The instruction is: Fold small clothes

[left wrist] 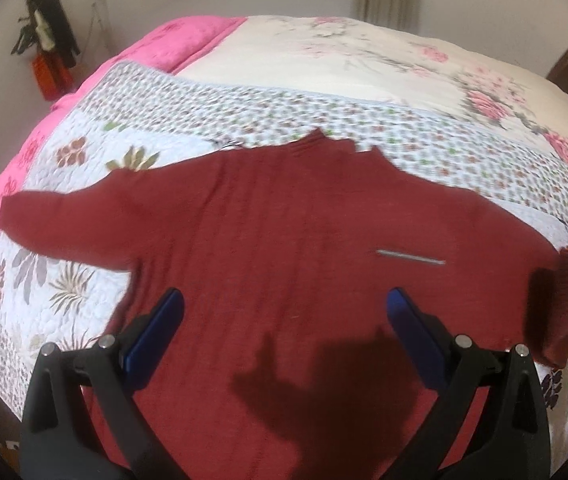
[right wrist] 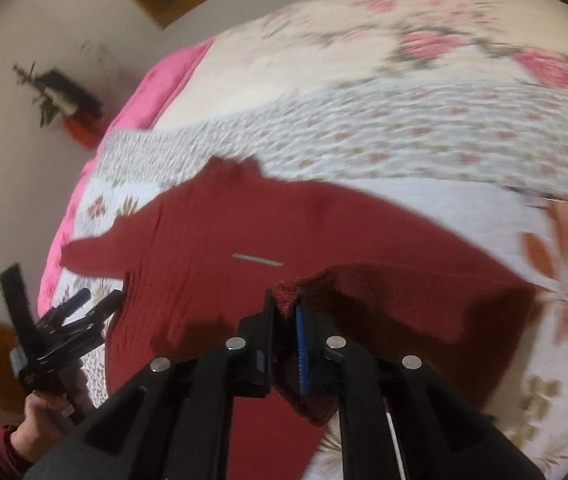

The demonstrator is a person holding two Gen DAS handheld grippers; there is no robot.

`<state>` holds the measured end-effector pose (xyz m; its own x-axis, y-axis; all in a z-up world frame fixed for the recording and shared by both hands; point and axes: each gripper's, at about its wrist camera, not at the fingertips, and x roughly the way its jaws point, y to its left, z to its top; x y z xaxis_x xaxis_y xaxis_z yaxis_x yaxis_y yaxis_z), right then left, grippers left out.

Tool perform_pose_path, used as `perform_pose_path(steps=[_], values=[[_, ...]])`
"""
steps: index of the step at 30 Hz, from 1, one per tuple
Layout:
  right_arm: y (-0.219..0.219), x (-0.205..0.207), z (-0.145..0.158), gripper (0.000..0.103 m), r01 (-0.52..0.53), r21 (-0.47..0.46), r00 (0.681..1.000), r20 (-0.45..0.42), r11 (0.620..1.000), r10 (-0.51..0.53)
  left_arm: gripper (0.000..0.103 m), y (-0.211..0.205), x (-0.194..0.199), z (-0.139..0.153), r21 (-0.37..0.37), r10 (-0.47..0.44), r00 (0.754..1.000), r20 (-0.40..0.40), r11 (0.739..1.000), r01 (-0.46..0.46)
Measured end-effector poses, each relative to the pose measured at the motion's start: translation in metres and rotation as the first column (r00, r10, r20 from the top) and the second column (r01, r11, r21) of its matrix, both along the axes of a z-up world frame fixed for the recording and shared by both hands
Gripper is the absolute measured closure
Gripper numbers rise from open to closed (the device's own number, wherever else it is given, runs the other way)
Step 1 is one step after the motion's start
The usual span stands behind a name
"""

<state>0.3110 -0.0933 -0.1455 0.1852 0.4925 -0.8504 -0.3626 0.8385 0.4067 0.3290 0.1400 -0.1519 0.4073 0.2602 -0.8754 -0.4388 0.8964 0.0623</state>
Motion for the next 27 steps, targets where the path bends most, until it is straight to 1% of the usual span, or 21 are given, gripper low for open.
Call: perform_pose_path(steps=[2,4,5,6,7,8,9,10,11,13,15,17,19,22,25,27], values=[[0.028,0.001,-0.016,0.094,-0.017,-0.038,1.000,-0.017,0.999,0.016,0.003,0.015,-0.008,-0.002,-0.005,0.008,1.000,-0.008,1.000,-0.008],[0.050,0.003,-0.036,0.094,-0.021,-0.040,0.998,-0.059,0.999,0.018,0.003,0.025,-0.013,-0.005,-0.005,0.011,1.000,-0.014,1.000,-0.011],[0.059,0.003,-0.046,0.088,-0.025,-0.038,0.997,-0.079,0.999,0.022,0.003,0.030,-0.015,-0.007,-0.008,0.010,1.000,-0.020,1.000,-0.010],[0.055,0.003,-0.054,0.083,-0.028,-0.030,0.995,-0.097,0.999,0.025,0.003,0.033,-0.016,-0.009,-0.012,0.009,1.000,-0.026,1.000,-0.009],[0.058,0.002,-0.059,0.072,-0.020,-0.005,0.992,-0.126,1.000,0.019,0.003,0.036,-0.016,-0.012,-0.022,0.005,0.999,-0.036,1.000,-0.005],[0.056,0.002,-0.060,0.059,-0.011,0.022,0.990,-0.143,1.000,0.014,0.003,0.038,-0.016,-0.015,-0.030,0.001,0.999,-0.041,1.000,-0.002],[0.051,0.001,-0.057,0.057,0.002,0.078,0.988,-0.153,0.997,0.010,0.003,0.039,-0.015,-0.017,-0.042,-0.004,0.999,-0.047,0.999,0.002],[0.045,0.000,-0.052,0.057,0.016,0.120,0.989,-0.151,0.993,0.002,0.003,0.038,-0.014,-0.020,-0.054,-0.010,0.999,-0.050,0.999,0.007],[0.038,0.000,-0.046,0.057,0.031,0.143,0.990,-0.144,0.989,-0.010,0.003,0.036,-0.011,-0.023,-0.072,-0.017,0.999,-0.051,0.997,0.013],[0.021,0.001,-0.035,0.057,0.056,0.145,0.991,-0.125,0.988,-0.038,0.003,0.026,-0.004,-0.030,-0.127,-0.041,0.998,-0.052,0.991,0.034],[-0.004,0.001,-0.029,0.057,0.098,0.128,0.990,-0.114,0.987,-0.083,0.003,0.011,0.003,-0.038,-0.183,-0.072,0.996,-0.053,0.981,0.061],[-0.032,-0.002,-0.027,0.056,0.145,0.078,0.986,-0.095,0.986,-0.137,0.003,-0.011,0.014,-0.049,-0.258,-0.114,0.992,-0.058,0.961,0.095],[-0.055,-0.007,-0.027,0.055,0.186,0.048,0.979,-0.088,0.981,-0.181,0.003,-0.037,0.027,-0.064,-0.331,-0.158,0.985,-0.066,0.935,0.127],[-0.088,-0.018,-0.032,0.055,0.242,0.036,0.966,-0.101,0.970,-0.237,0.003,-0.068,0.044,-0.081,-0.396,-0.207,0.975,-0.083,0.905,0.159],[-0.115,-0.031,-0.034,0.055,0.268,0.019,0.960,-0.095,0.963,-0.265,0.003,-0.098,0.063,-0.103,-0.458,-0.225,0.968,-0.115,0.876,0.150],[-0.130,-0.039,-0.037,0.055,0.279,0.003,0.956,-0.090,0.960,-0.278,0.003,-0.109,0.071,-0.114,-0.485,-0.218,0.966,-0.140,0.866,0.125]])
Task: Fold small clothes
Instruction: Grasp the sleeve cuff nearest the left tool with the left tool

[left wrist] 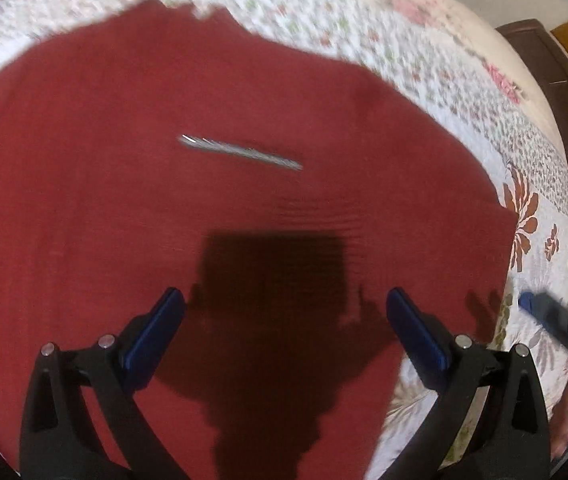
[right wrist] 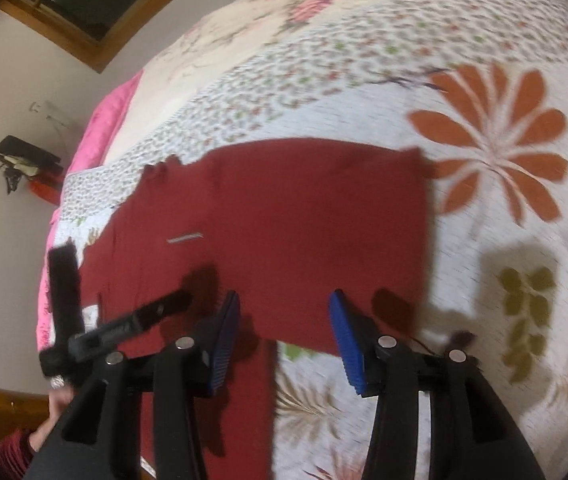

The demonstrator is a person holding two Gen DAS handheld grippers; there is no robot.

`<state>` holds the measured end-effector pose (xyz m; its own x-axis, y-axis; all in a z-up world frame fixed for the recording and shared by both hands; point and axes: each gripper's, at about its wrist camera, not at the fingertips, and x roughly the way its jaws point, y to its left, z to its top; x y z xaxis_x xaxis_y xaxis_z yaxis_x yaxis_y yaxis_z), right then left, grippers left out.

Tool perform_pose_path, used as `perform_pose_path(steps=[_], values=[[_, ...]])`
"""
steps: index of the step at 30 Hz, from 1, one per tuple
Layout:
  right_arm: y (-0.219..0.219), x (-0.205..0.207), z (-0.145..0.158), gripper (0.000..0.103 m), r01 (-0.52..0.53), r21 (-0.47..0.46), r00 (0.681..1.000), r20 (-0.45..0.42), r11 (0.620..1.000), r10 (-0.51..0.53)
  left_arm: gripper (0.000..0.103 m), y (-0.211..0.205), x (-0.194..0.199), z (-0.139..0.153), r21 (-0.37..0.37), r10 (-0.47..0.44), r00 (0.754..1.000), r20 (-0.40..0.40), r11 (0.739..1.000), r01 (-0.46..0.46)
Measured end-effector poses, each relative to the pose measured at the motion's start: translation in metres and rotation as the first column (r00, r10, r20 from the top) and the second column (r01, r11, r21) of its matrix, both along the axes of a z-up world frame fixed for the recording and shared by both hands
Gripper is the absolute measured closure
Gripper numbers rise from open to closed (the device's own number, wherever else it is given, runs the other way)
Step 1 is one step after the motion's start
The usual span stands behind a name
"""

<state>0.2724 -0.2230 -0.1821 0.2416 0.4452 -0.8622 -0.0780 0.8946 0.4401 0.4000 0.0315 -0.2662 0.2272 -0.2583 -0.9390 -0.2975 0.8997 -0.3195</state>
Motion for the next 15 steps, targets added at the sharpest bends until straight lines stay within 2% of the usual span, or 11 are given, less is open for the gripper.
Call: perform_pose_path(steps=[4,5,6,7,9,12,15], values=[[-0.025,-0.012,-0.009,0.055,0.026,-0.023,1.000,-0.014,0.999,-0.027,0.004,-0.021,0.011,-0.014,-0.041,0.008,1.000,-0.028,0.999,-0.010],[-0.030,-0.014,-0.010,0.055,0.033,-0.024,0.999,-0.018,0.999,-0.033,0.010,-0.024,0.013,-0.015,-0.041,0.010,1.000,-0.025,0.999,-0.011],[-0.036,-0.015,-0.012,0.055,0.044,-0.027,0.999,-0.024,0.999,-0.044,0.030,-0.027,0.015,-0.015,-0.040,0.013,1.000,-0.023,0.999,-0.014],[-0.041,-0.017,-0.014,0.055,0.053,-0.028,0.998,-0.029,0.998,-0.054,0.040,-0.031,0.016,-0.015,-0.042,0.016,1.000,-0.025,0.999,-0.017],[-0.051,-0.019,-0.017,0.055,0.070,-0.029,0.997,-0.036,0.997,-0.071,0.072,-0.032,0.020,-0.014,-0.104,0.025,1.000,-0.009,0.994,-0.026],[-0.059,-0.022,-0.017,0.055,0.078,-0.041,0.996,-0.031,0.996,-0.079,0.085,-0.031,0.018,0.002,-0.156,0.050,0.998,0.043,0.987,-0.042],[-0.061,-0.023,-0.015,0.055,0.082,-0.042,0.996,-0.025,0.996,-0.083,0.086,-0.024,0.010,0.042,-0.172,0.065,0.983,0.174,0.984,-0.034]])
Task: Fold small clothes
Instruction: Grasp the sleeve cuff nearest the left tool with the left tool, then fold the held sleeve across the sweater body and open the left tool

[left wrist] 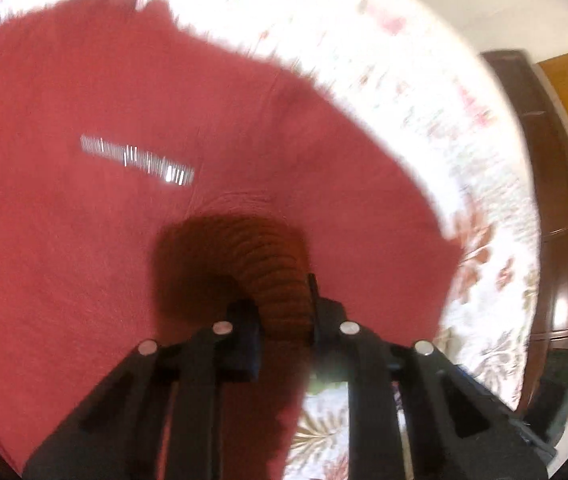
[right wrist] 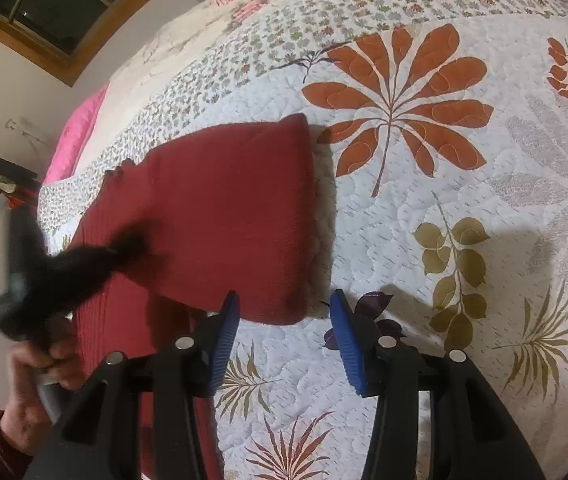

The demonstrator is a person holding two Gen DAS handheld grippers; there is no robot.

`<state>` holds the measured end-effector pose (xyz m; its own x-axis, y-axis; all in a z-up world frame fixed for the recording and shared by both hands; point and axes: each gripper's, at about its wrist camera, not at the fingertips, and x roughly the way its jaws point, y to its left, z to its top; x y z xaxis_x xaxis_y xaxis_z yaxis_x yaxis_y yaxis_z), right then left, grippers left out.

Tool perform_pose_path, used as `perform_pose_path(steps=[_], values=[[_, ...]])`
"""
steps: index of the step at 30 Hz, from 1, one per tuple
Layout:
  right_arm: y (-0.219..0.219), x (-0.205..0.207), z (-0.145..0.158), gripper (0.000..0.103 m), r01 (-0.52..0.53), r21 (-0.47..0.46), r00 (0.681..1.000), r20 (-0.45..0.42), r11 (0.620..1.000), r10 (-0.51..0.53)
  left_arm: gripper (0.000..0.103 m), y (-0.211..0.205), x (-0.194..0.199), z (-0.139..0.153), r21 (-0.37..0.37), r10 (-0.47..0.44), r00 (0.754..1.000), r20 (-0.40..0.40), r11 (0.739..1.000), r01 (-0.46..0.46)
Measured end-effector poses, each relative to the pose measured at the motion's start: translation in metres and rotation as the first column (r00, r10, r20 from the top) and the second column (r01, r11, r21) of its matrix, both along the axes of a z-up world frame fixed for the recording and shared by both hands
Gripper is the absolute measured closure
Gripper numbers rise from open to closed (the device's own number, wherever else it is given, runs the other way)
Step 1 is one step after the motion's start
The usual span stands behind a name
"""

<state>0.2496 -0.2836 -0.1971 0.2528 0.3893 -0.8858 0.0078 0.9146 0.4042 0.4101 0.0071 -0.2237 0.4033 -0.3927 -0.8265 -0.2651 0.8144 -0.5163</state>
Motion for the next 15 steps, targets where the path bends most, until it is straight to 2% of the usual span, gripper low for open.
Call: perform_pose_path(steps=[4,7,10,11,15], values=[[0.004,0.000,0.005,0.055,-0.002,0.021,1.000,0.010,1.000,0.002,0.086,0.032,-0.012,0.052,0.066,0.040,0.990,0.137,0.997,-0.049],[0.020,0.003,0.007,0.054,-0.026,0.041,1.000,0.018,0.999,0.025,0.086,0.070,-0.019,0.070,0.128,0.080,0.982,0.171,0.987,-0.102],[0.042,0.011,0.006,0.048,-0.050,0.069,0.999,0.014,0.996,0.049,0.086,0.105,-0.029,0.074,0.206,0.106,0.980,0.166,0.968,-0.140],[0.050,0.014,0.005,0.046,-0.058,0.078,0.998,0.009,0.995,0.058,0.086,0.129,-0.038,0.073,0.221,0.128,0.979,0.156,0.962,-0.161],[0.093,0.033,-0.010,0.038,-0.107,0.109,0.994,-0.022,0.988,0.110,0.086,0.171,-0.047,0.057,0.267,0.185,0.976,0.114,0.941,-0.209]])
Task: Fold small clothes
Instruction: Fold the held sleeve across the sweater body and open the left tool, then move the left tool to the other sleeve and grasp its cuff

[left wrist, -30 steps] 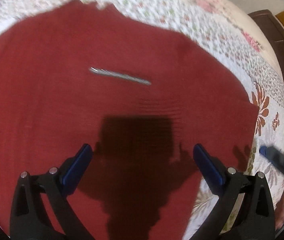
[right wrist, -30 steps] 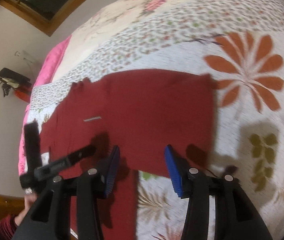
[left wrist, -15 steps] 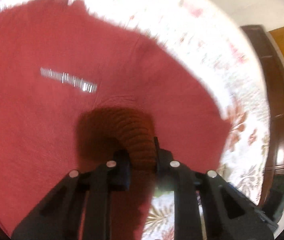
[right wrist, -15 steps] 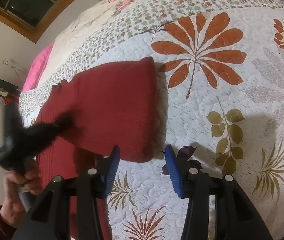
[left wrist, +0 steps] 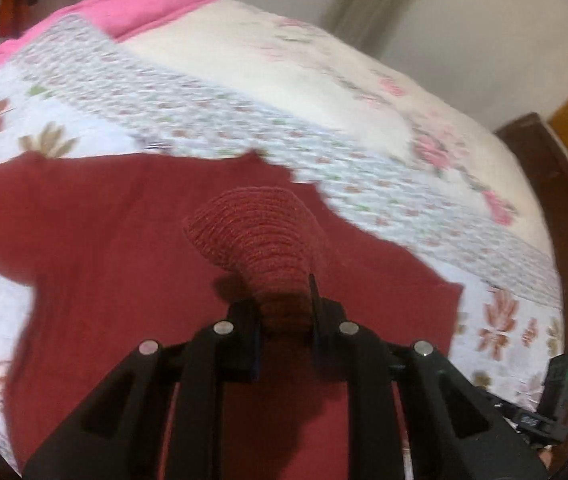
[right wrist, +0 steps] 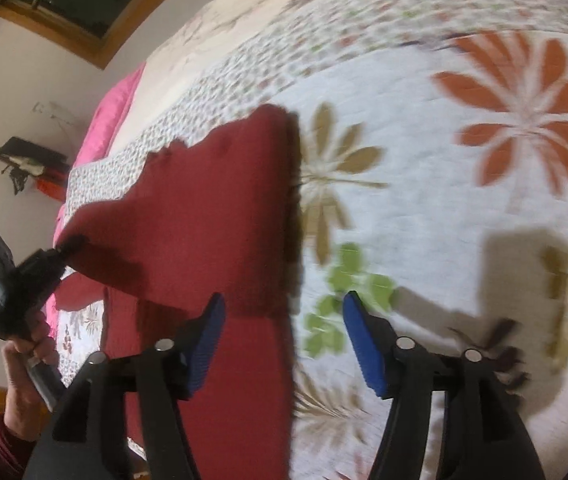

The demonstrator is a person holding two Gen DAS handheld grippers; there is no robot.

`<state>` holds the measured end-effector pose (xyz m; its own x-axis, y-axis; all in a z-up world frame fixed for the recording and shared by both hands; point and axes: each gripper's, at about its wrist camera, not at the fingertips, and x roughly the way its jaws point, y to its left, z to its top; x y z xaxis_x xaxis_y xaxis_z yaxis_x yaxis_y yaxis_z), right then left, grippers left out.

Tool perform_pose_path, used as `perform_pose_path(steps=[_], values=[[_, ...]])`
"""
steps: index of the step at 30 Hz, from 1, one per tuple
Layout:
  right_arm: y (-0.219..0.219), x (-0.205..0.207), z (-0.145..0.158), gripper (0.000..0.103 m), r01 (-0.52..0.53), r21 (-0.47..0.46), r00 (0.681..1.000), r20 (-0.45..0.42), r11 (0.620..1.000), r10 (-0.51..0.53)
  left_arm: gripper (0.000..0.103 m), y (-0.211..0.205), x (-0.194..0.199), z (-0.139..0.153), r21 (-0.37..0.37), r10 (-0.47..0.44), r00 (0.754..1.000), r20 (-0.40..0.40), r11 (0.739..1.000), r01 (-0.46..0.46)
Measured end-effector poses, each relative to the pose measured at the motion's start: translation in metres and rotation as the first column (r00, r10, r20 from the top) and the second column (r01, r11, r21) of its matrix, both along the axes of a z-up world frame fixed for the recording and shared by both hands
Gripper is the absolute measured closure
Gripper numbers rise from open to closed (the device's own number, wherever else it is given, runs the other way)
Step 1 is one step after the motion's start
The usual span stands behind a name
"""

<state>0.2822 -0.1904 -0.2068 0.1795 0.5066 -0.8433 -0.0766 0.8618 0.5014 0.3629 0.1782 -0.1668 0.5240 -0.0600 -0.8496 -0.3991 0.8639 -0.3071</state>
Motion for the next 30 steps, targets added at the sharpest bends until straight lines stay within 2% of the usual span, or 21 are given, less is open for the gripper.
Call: perform_pose_path(steps=[2,7,9,10,11,12,13,16,19,20,23,27,30], values=[[0.019,0.010,-0.011,0.035,-0.017,-0.006,1.000,-0.018,1.000,0.017,0.086,0.015,-0.004,-0.017,-0.002,0.012,0.999,-0.037,1.000,-0.012],[0.065,0.033,-0.042,0.035,-0.063,-0.058,0.994,-0.091,0.996,0.058,0.086,0.034,-0.006,-0.047,-0.001,0.052,0.995,-0.089,0.999,-0.053],[0.077,0.036,-0.050,0.059,-0.090,-0.091,0.992,-0.100,0.992,0.081,0.085,0.046,-0.008,-0.055,0.002,0.070,0.993,-0.097,0.998,-0.070],[0.082,0.036,-0.052,0.074,-0.102,-0.120,0.991,-0.104,0.987,0.090,0.085,0.049,-0.008,-0.058,0.015,0.073,0.992,-0.100,0.997,-0.072],[0.085,0.036,-0.054,0.081,-0.112,-0.178,0.991,-0.098,0.978,0.096,0.081,0.052,-0.007,-0.062,0.045,0.070,0.991,-0.113,0.997,-0.066],[0.085,0.035,-0.055,0.082,-0.116,-0.193,0.990,-0.098,0.974,0.099,0.074,0.055,-0.006,-0.068,0.074,0.068,0.988,-0.138,0.996,-0.058],[0.084,0.034,-0.058,0.082,-0.113,-0.196,0.990,-0.101,0.974,0.095,0.072,0.058,-0.007,-0.073,0.092,0.068,0.984,-0.164,0.994,-0.054],[0.079,0.032,-0.059,0.083,-0.092,-0.174,0.989,-0.131,0.980,0.069,0.061,0.077,-0.016,-0.085,0.079,0.096,0.974,-0.205,0.994,-0.082],[0.076,0.028,-0.054,0.076,-0.095,-0.190,0.989,-0.133,0.977,0.070,0.052,0.107,-0.037,-0.072,0.170,0.211,0.957,-0.197,0.969,-0.178],[0.074,0.027,-0.051,0.072,-0.098,-0.197,0.989,-0.131,0.975,0.072,0.048,0.115,-0.043,-0.066,0.164,0.233,0.956,-0.179,0.965,-0.205],[0.072,0.025,-0.026,0.070,-0.083,-0.226,0.996,-0.055,0.971,0.073,0.048,0.131,-0.055,-0.047,0.142,0.281,0.950,-0.136,0.955,-0.262],[0.091,0.028,-0.004,0.064,-0.085,-0.193,0.996,-0.005,0.978,0.086,0.046,0.110,-0.046,-0.037,0.085,0.204,0.974,-0.103,0.977,-0.196],[0.112,0.030,-0.013,0.062,-0.135,-0.245,0.991,-0.012,0.960,0.136,0.045,0.089,-0.031,-0.054,0.017,0.137,0.981,-0.140,0.991,-0.136]])
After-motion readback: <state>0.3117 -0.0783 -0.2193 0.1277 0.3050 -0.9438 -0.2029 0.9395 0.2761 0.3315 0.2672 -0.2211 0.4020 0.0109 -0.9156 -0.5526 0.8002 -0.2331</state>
